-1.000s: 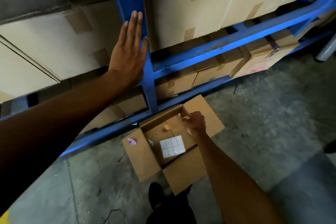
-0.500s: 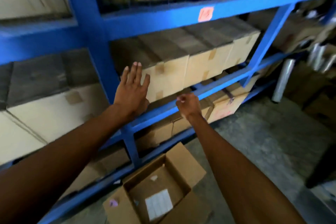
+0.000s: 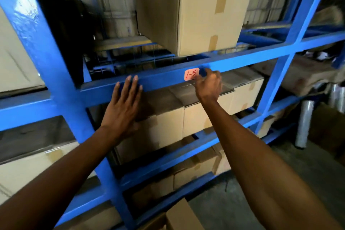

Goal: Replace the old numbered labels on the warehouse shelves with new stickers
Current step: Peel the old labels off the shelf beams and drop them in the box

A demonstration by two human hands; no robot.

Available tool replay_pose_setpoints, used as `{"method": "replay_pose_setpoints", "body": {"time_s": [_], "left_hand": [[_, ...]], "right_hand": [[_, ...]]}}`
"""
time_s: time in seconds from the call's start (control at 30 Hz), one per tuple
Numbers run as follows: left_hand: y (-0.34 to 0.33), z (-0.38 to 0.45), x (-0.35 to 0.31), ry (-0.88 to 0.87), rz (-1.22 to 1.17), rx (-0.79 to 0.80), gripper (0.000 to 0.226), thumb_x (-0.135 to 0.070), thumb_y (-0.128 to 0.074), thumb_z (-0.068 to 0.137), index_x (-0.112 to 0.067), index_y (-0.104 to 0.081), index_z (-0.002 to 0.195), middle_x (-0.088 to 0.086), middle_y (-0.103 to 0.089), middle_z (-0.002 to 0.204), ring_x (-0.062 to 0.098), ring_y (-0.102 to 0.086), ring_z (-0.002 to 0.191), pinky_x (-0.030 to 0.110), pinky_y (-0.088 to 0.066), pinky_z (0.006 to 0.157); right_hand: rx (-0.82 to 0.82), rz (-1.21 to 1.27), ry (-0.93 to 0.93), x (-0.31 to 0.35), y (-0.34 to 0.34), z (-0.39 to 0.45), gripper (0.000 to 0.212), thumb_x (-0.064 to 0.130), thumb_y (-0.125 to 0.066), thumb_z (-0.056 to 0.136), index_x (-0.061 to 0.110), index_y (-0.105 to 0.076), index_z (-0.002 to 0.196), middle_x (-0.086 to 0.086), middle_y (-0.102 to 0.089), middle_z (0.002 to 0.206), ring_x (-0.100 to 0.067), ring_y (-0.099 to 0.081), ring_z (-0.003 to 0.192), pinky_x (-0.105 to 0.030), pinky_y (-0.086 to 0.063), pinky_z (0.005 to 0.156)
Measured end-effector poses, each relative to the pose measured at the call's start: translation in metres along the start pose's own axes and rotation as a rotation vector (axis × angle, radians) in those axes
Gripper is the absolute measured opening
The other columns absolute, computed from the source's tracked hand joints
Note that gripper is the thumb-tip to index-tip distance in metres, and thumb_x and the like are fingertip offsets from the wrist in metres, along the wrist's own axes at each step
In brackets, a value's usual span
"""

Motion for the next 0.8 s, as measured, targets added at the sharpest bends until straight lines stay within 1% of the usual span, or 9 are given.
{"method": "replay_pose_setpoints", "body": {"time_s": [0.07,0.13,0.23,0.33,0.43,0.53,0.6,0.67,0.8], "left_hand": [[0.002,0.001,-0.002,-0.023,0.018,0.006,0.118,-0.062,-0.061,0.065,-0.001,-0.002,0.147,0.027,0.007,0.155,0.041,0.010,0.143,0.055,-0.003,0.117],[0.002,-0.001,-0.003,-0.023,0.029,0.037,0.115,-0.061,-0.057,0.068,-0.002,0.002,0.147,0.027,0.011,0.154,0.041,0.012,0.143,0.056,-0.004,0.117],[0.003,0.000,-0.006,-0.020,0.008,0.070,0.109,-0.060,-0.050,0.074,-0.004,0.009,0.147,0.026,0.022,0.152,0.042,0.020,0.140,0.056,0.001,0.117],[0.007,0.000,-0.007,-0.025,-0.028,0.075,0.105,-0.059,-0.050,0.075,-0.009,0.007,0.148,0.025,0.025,0.151,0.041,0.023,0.140,0.056,0.007,0.116],[0.010,-0.001,-0.004,-0.029,-0.047,0.071,0.104,-0.058,-0.050,0.075,-0.012,0.008,0.148,0.024,0.027,0.150,0.040,0.025,0.140,0.055,0.008,0.116],[0.008,-0.001,-0.003,-0.036,-0.027,0.079,0.105,-0.058,-0.051,0.073,-0.015,0.010,0.148,0.024,0.029,0.150,0.039,0.026,0.139,0.053,0.006,0.117],[0.008,-0.001,-0.002,-0.043,-0.042,0.060,0.105,-0.057,-0.054,0.071,-0.016,0.003,0.149,0.023,0.025,0.151,0.038,0.023,0.141,0.053,0.005,0.118],[0.010,-0.002,0.001,-0.048,-0.054,0.037,0.103,-0.054,-0.059,0.067,-0.016,-0.009,0.149,0.023,0.016,0.154,0.037,0.017,0.143,0.052,0.001,0.117],[0.004,-0.013,0.004,-0.063,-0.007,0.031,0.101,-0.050,-0.064,0.064,-0.013,-0.021,0.147,0.024,0.001,0.156,0.038,0.004,0.145,0.052,-0.006,0.116]], "right_hand": [[-0.033,-0.017,0.010,0.005,-0.002,0.008,0.034,0.026,-0.049,0.092,0.006,-0.054,0.120,-0.019,-0.049,0.123,-0.033,-0.046,0.116,-0.042,-0.035,0.099],[-0.061,0.016,0.000,0.009,-0.010,0.005,0.032,0.024,-0.046,0.093,0.004,-0.054,0.117,-0.017,-0.047,0.125,-0.032,-0.045,0.116,-0.040,-0.035,0.099],[-0.051,0.169,-0.051,0.005,-0.022,0.000,0.032,0.016,-0.049,0.089,0.000,-0.052,0.117,-0.019,-0.048,0.124,-0.034,-0.047,0.113,-0.043,-0.041,0.097],[-0.017,0.133,-0.024,0.007,-0.029,0.002,0.030,0.012,-0.051,0.085,-0.004,-0.056,0.111,-0.023,-0.048,0.120,-0.036,-0.046,0.110,-0.046,-0.042,0.093],[-0.098,0.154,-0.078,0.005,-0.022,0.002,0.026,0.018,-0.056,0.088,0.001,-0.058,0.107,-0.016,-0.053,0.117,-0.029,-0.050,0.111,-0.044,-0.045,0.096],[-0.071,0.224,-0.076,0.004,-0.022,0.002,0.016,0.023,-0.062,0.085,0.009,-0.059,0.092,-0.012,-0.060,0.106,-0.026,-0.056,0.103,-0.046,-0.050,0.089],[-0.014,0.313,-0.060,0.006,-0.023,-0.001,0.018,0.030,-0.064,0.083,0.014,-0.057,0.082,-0.011,-0.063,0.095,-0.024,-0.060,0.090,-0.043,-0.053,0.079],[0.043,0.417,-0.027,0.011,-0.023,-0.012,0.021,0.031,-0.063,0.083,0.013,-0.055,0.076,-0.008,-0.063,0.081,-0.022,-0.061,0.077,-0.039,-0.052,0.069],[0.155,0.541,0.006,0.022,-0.027,-0.041,0.016,0.023,-0.064,0.082,0.011,-0.055,0.075,0.000,-0.058,0.070,-0.016,-0.058,0.069,-0.034,-0.049,0.066]]}}
Point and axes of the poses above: each hand's wrist, its own z-axis towards the middle knuckle, its own y-axis out of the back of the hand, x = y × z, the point moved 10 cm from there along z, towards the middle knuckle
